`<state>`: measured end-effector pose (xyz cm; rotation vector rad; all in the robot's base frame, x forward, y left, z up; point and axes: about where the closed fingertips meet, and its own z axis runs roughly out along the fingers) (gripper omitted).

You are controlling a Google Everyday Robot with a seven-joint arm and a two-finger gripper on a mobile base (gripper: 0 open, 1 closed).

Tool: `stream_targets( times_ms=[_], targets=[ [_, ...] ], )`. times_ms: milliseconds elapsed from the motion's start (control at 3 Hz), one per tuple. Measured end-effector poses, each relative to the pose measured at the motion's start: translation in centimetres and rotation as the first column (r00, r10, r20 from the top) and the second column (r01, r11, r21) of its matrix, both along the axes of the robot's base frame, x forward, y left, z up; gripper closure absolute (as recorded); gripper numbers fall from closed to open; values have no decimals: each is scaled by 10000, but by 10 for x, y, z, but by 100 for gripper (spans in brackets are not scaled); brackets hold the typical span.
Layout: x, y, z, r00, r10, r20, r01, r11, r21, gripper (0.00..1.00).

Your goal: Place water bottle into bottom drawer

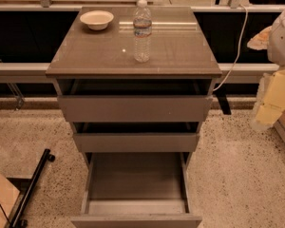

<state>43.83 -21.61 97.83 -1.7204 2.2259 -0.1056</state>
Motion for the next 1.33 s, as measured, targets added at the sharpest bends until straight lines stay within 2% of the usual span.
stream_targets(
  times_ms=[333, 667, 1000, 1333],
  targets=[
    [0, 0, 0, 10000, 0, 0, 0, 10000, 0, 0],
    [22, 8, -3, 9998, 172, 29, -173, 9998, 110, 0],
    [57, 27, -5, 9979, 626, 193, -631, 9977, 256, 0],
    [107, 60, 7, 9890, 1237, 813, -1308, 9875, 883, 0]
  ],
)
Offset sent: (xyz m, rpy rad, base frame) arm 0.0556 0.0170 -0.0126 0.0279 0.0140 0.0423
